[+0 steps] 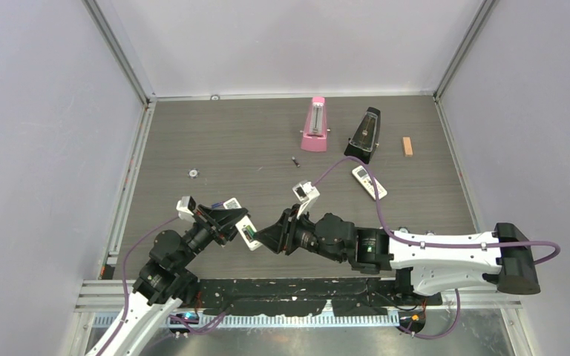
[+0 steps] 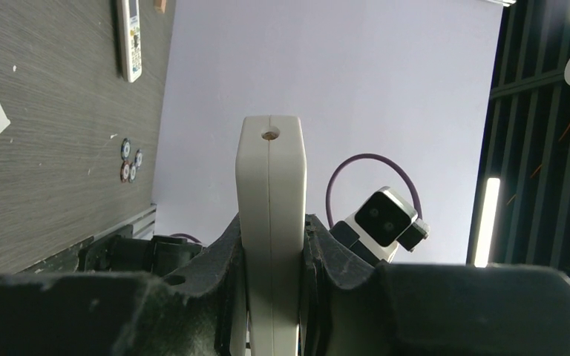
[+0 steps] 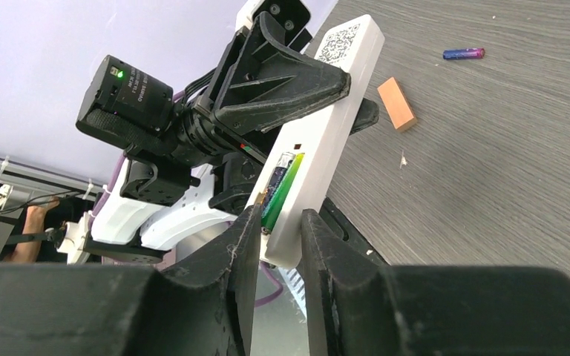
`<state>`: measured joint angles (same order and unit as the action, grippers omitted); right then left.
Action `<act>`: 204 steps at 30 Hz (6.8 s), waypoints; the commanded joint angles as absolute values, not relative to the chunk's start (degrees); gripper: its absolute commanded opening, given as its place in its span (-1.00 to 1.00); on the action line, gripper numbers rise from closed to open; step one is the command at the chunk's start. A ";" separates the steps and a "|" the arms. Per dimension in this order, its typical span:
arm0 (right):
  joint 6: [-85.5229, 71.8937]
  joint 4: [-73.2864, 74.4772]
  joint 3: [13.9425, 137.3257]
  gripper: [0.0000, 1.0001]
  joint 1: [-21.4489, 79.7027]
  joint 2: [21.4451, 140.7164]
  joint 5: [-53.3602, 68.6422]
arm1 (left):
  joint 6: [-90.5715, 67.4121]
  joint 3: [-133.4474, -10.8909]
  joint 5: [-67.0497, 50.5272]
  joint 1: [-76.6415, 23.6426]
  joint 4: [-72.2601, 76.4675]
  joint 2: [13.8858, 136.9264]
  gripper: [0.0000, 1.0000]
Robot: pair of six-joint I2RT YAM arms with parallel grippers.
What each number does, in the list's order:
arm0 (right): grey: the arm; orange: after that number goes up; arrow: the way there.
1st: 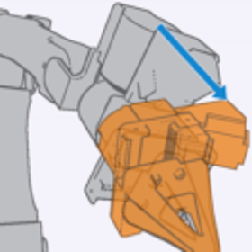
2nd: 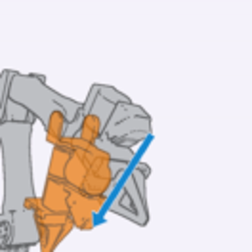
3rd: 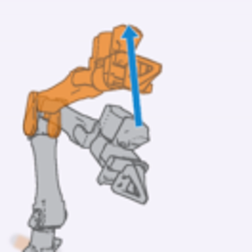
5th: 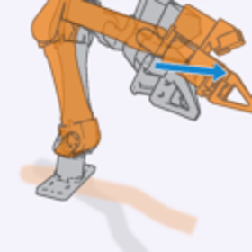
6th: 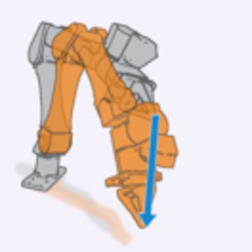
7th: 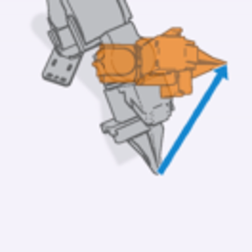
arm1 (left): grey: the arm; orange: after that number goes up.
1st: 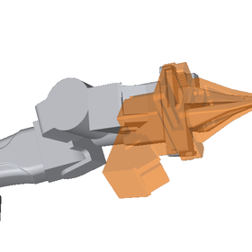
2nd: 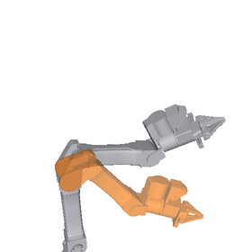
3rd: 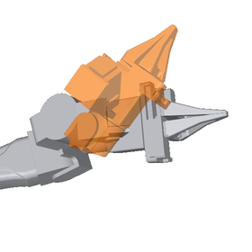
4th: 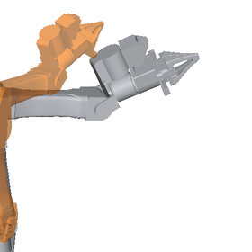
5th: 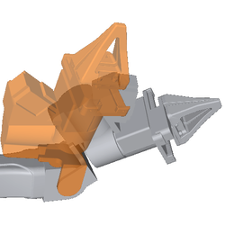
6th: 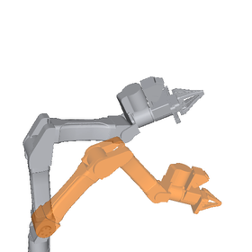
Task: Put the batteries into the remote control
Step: Load the battery into the remote control, then adjust the remote control, then pick up the battery cover at the center of the board.
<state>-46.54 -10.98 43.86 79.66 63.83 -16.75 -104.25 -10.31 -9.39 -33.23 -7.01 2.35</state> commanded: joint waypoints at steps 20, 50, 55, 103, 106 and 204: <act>-49.64 7.51 52.96 0.10 79.72 65.48 -19.84 | -72.04 -23.80 -7.00 -33.64 -16.24 2.34 -1.00; -35.26 -4.26 55.25 0.63 82.45 69.08 -8.89 | -57.66 -30.68 -13.97 -33.60 -16.55 8.34 -1.00; -33.42 7.36 63.69 0.62 85.19 77.03 -20.96 | -57.30 -34.56 -7.81 -33.61 -26.97 9.66 -1.00; -6.46 17.35 62.45 -0.70 86.58 71.25 -11.35 | -56.69 -28.53 -25.03 -33.64 -22.60 8.36 0.08; -5.83 18.82 63.41 -0.69 86.51 72.37 -13.26 | -58.60 -26.71 -27.48 -33.62 -21.89 8.62 -0.01; -12.88 33.92 61.09 -0.45 55.89 101.16 -4.88 | -54.88 -26.15 -4.56 -33.60 -33.66 2.94 -1.00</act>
